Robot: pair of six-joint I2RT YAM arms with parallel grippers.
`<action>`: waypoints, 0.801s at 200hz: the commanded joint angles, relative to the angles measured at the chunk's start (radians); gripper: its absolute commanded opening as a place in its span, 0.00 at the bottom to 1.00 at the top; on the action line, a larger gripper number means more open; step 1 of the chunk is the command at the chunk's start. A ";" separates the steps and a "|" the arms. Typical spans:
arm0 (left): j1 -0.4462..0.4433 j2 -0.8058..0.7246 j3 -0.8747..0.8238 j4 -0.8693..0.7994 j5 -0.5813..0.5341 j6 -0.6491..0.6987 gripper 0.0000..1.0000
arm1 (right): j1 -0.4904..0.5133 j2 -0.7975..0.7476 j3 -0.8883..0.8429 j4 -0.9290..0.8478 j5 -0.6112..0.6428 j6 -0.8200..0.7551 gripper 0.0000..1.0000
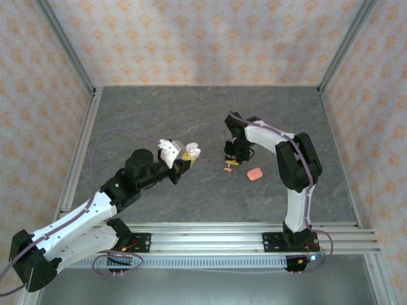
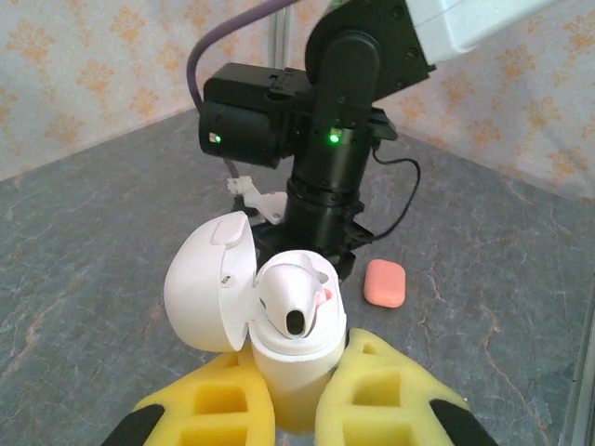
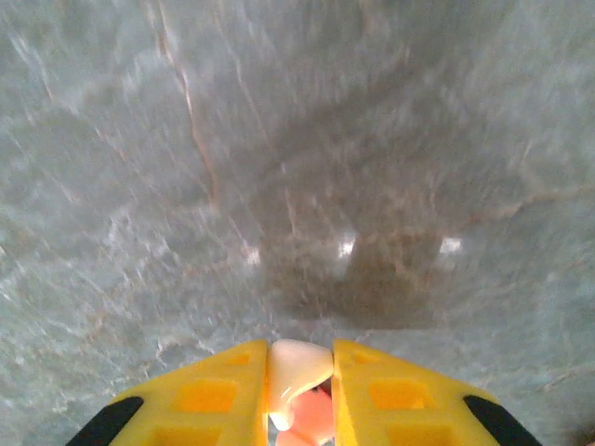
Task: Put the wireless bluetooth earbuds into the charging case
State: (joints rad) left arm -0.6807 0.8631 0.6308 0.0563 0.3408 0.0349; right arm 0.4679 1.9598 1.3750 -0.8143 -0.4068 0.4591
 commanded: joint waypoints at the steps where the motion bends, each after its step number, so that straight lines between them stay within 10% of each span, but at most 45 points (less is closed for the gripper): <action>1: -0.003 -0.009 -0.009 0.011 0.024 0.001 0.00 | 0.003 -0.028 -0.048 0.049 -0.018 0.038 0.23; 95: -0.003 -0.030 -0.013 -0.006 0.022 -0.016 0.00 | 0.001 -0.032 -0.024 0.056 -0.014 0.048 0.23; 160: -0.003 -0.012 -0.019 0.037 0.021 -0.020 0.00 | 0.029 -0.265 -0.022 0.028 0.202 0.040 0.22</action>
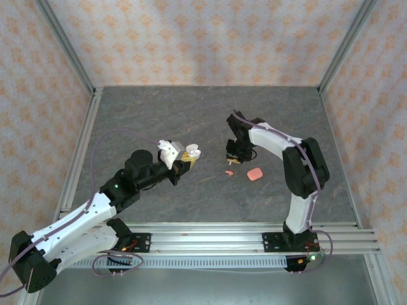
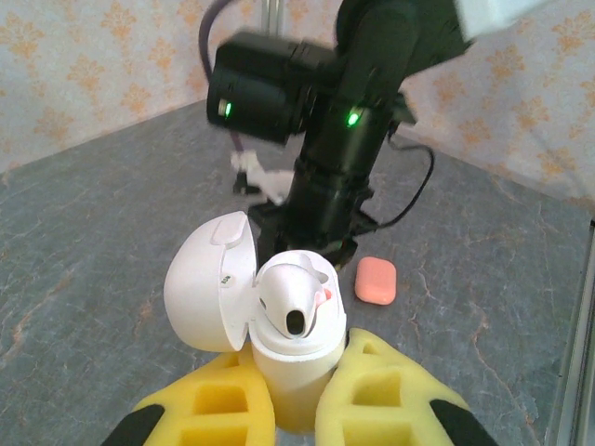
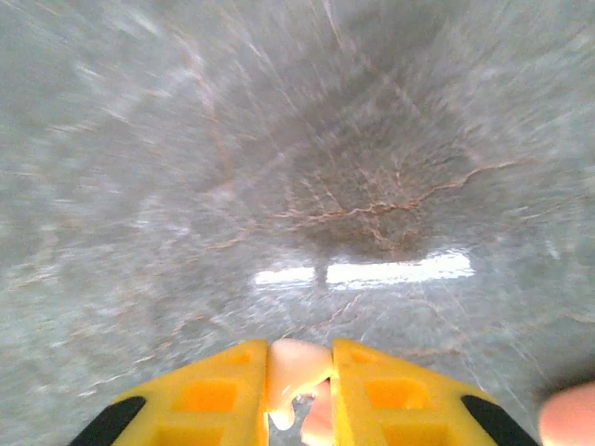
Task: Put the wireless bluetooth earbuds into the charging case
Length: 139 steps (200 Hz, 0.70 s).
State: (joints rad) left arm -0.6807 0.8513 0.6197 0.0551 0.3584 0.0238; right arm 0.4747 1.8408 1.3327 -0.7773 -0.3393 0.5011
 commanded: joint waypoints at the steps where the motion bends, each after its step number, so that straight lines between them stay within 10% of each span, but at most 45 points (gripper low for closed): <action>1: -0.003 0.001 -0.007 0.040 0.004 -0.009 0.00 | 0.023 -0.152 0.021 -0.009 0.140 -0.003 0.22; 139: -0.013 0.143 0.113 0.228 0.108 0.005 0.00 | 0.290 -0.707 -0.051 0.251 0.418 -0.055 0.21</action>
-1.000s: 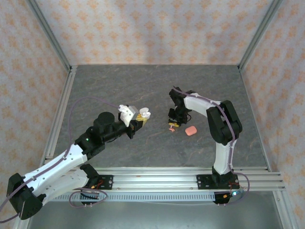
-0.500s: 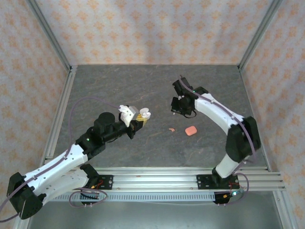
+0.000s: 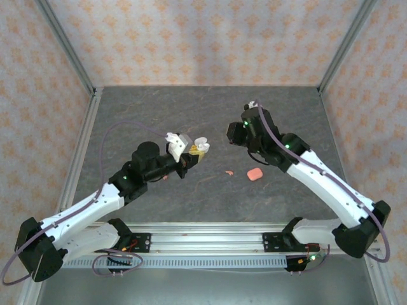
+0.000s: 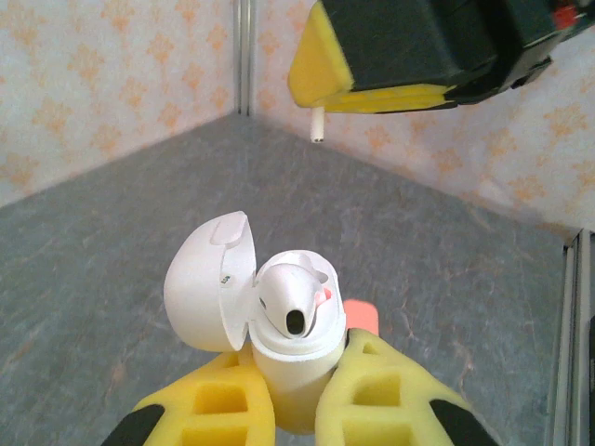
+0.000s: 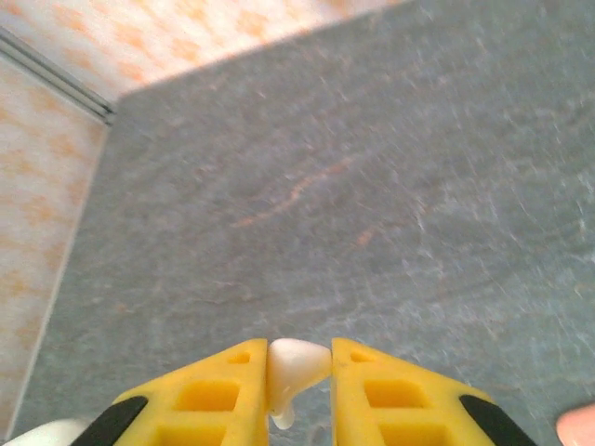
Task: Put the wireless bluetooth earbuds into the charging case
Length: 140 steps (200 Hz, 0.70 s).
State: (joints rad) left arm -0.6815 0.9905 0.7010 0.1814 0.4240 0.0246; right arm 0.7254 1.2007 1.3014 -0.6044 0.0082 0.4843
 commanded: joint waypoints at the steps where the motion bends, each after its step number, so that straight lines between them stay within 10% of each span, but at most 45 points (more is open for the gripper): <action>1: -0.013 0.004 0.032 0.105 0.043 0.004 0.00 | 0.041 -0.070 -0.022 0.082 0.071 -0.038 0.21; 140: -0.030 -0.012 0.066 0.099 0.053 0.022 0.00 | 0.219 -0.112 -0.045 0.199 0.031 -0.146 0.19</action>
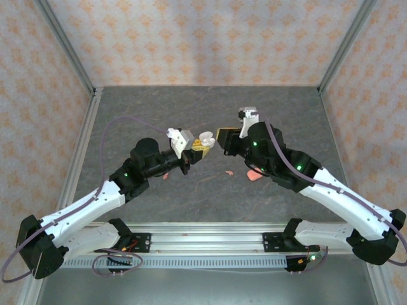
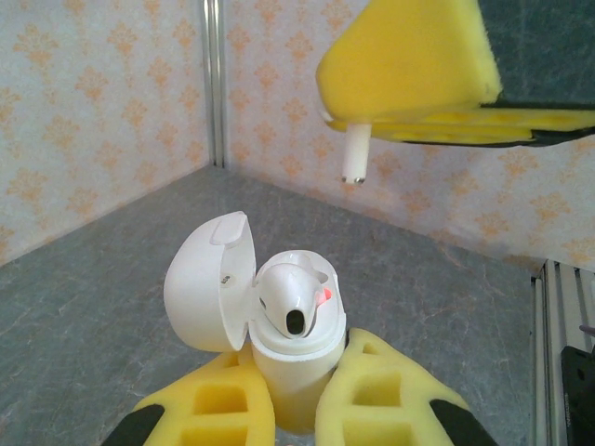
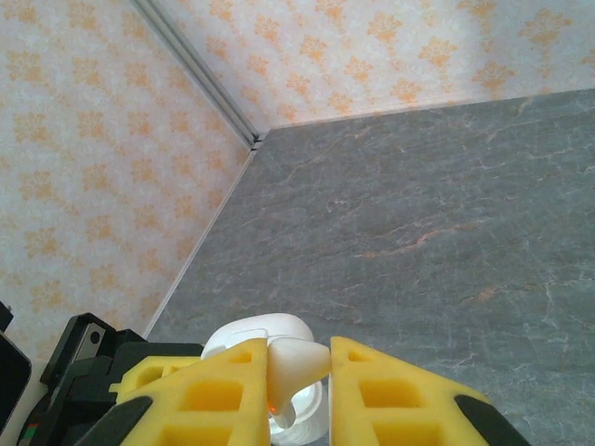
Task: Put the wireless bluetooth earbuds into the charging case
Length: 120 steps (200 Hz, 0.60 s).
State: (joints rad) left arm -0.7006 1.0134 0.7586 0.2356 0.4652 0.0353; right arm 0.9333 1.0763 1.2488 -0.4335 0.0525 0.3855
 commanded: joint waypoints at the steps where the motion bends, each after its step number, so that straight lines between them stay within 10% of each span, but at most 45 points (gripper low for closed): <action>1: -0.011 -0.036 0.008 0.045 0.013 0.011 0.00 | 0.011 0.012 0.007 0.028 -0.014 -0.047 0.19; 120: -0.015 -0.039 0.015 0.028 0.013 0.006 0.00 | 0.019 0.037 0.015 0.022 -0.065 -0.076 0.19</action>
State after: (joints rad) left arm -0.7017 0.9840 0.7586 0.2321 0.4652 0.0353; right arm 0.9421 1.1084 1.2491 -0.4244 0.0017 0.3347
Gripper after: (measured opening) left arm 0.110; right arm 0.196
